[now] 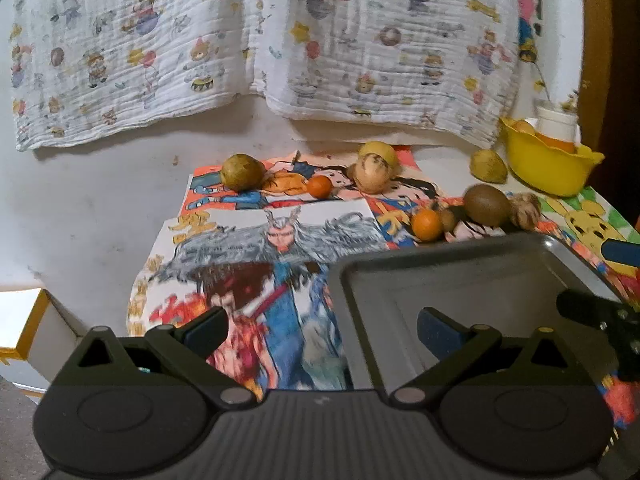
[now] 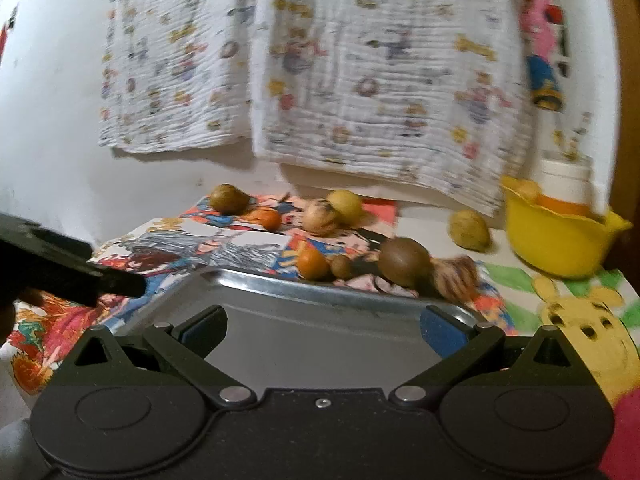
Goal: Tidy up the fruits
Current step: 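Move the left tool to the yellow round fruit while the right tool approaches a small orange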
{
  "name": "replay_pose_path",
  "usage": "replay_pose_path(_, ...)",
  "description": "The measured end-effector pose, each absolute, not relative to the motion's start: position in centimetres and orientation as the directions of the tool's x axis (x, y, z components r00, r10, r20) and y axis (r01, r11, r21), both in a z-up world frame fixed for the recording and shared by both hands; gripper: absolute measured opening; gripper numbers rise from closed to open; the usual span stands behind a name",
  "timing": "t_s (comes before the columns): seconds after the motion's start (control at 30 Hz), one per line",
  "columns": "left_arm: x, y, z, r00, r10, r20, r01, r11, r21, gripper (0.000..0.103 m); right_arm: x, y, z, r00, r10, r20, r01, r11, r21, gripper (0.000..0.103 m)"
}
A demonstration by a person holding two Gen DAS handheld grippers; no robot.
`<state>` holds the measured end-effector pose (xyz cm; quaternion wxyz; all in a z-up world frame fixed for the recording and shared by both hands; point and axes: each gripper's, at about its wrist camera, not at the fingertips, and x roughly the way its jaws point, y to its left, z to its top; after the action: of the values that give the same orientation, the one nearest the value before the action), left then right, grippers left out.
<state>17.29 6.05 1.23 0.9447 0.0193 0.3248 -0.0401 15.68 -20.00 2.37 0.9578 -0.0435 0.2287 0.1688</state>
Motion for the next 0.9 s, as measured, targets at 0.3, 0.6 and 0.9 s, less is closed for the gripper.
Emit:
replay_pose_path(0.3, 23.7, 9.6, 2.4, 0.789, -0.023, -0.614, 0.052, 0.998, 0.029, 0.103, 23.0, -17.1, 6.0, 0.742, 0.435, -0.510, -0.508, 0.861, -0.005, 0.103)
replay_pose_path(0.6, 31.3, 13.1, 2.3, 0.813, 0.001, -0.582, 0.046, 0.997, 0.066, 0.103, 30.5, -11.9, 6.8, 0.688, 0.527, -0.499, -0.631, 0.774, -0.054, 0.101)
replay_pose_path(0.9, 38.3, 15.5, 1.0, 0.819, -0.055, -0.571, 0.084, 0.996, 0.025, 0.103, 37.0, -7.5, 4.0, 0.666, 0.516, -0.538, -0.653, 0.753, -0.086, 0.086)
